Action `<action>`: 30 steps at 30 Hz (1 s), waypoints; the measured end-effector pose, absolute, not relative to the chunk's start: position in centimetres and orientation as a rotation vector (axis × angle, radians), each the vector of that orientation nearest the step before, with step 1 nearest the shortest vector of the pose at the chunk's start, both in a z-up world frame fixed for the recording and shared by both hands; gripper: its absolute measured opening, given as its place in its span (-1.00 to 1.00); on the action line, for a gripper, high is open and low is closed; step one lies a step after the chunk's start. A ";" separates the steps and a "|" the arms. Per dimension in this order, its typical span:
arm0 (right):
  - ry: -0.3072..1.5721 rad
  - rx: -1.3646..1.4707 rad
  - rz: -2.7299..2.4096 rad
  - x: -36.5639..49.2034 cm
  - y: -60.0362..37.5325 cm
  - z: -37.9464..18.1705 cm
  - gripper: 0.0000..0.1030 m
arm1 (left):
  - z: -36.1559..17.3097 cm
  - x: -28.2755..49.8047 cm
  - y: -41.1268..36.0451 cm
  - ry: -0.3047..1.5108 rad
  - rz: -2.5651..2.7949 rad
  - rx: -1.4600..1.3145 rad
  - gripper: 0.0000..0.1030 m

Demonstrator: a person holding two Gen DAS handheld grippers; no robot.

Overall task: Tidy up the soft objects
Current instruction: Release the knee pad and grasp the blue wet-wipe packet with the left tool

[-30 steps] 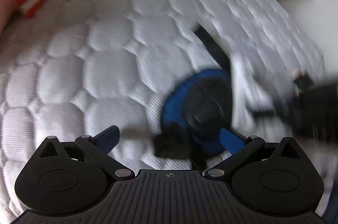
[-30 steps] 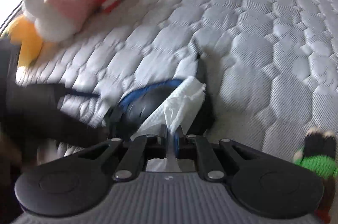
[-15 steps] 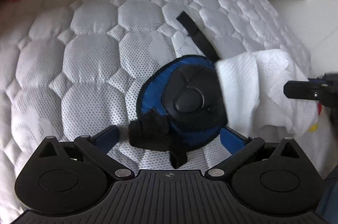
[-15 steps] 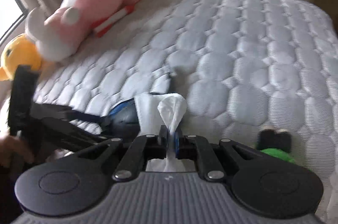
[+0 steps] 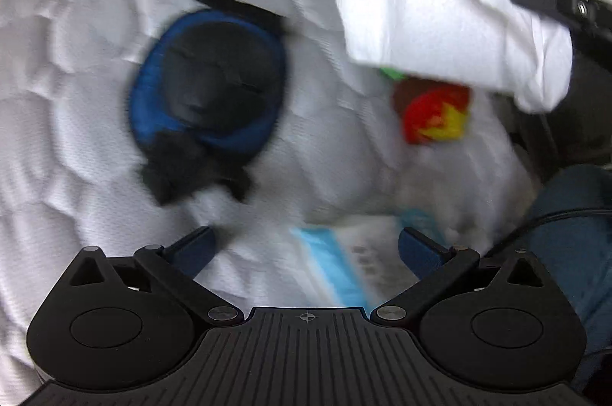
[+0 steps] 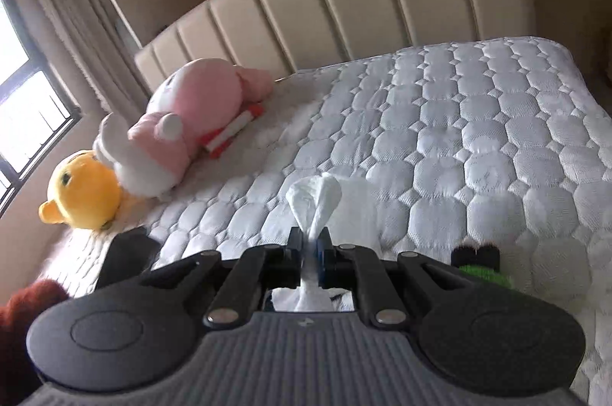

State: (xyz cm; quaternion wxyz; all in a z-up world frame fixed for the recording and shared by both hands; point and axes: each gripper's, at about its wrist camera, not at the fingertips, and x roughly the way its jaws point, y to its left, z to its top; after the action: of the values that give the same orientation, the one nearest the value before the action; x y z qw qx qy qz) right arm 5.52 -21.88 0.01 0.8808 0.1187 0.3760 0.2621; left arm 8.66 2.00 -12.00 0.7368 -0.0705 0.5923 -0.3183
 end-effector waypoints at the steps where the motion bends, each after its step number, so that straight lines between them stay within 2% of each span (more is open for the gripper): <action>1: 0.789 0.255 0.539 5.4 -22.1 -0.1 -0.83 | -12.2 8.5 1.3 1.317 -0.719 -0.178 1.00; 4: 0.781 0.282 0.510 5.4 -22.4 0.2 -0.83 | -12.7 7.3 -1.0 1.336 -0.759 -0.218 1.00; 8: 0.736 0.289 0.523 4.6 -22.3 1.2 -0.81 | -13.0 5.9 -1.0 1.269 -0.692 -0.347 1.00; 9: 0.735 0.289 0.517 4.4 -22.4 1.1 -0.79 | -13.1 5.9 -0.8 1.259 -0.676 -0.392 0.94; 10: 0.739 0.293 0.506 4.2 -22.5 1.0 -0.79 | -13.1 5.7 -0.4 1.255 -0.652 -0.436 0.52; 11: 0.748 0.298 0.495 4.2 -22.6 0.7 -0.79 | -13.1 5.7 -0.2 1.257 -0.640 -0.452 0.32; 16: 0.745 0.287 0.462 4.3 -22.9 0.6 -0.79 | -12.8 5.6 0.5 1.217 -0.595 -0.452 0.32; 26: 0.738 0.225 0.517 5.1 -21.2 1.3 -0.79 | -10.7 11.6 5.6 0.992 -0.355 -0.357 0.34; 29: 0.787 0.216 0.590 5.8 -19.7 0.8 -0.79 | -10.4 12.8 7.1 1.045 -0.351 -0.443 0.35; 30: 0.815 0.229 0.624 6.2 -19.1 0.5 -0.75 | -10.2 12.9 7.5 1.065 -0.345 -0.462 0.44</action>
State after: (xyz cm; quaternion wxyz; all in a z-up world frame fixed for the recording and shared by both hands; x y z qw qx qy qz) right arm 6.20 -19.08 0.48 0.8649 0.1093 0.3890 0.2977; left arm 12.91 7.51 -10.23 0.8223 -0.2172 0.5004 -0.1624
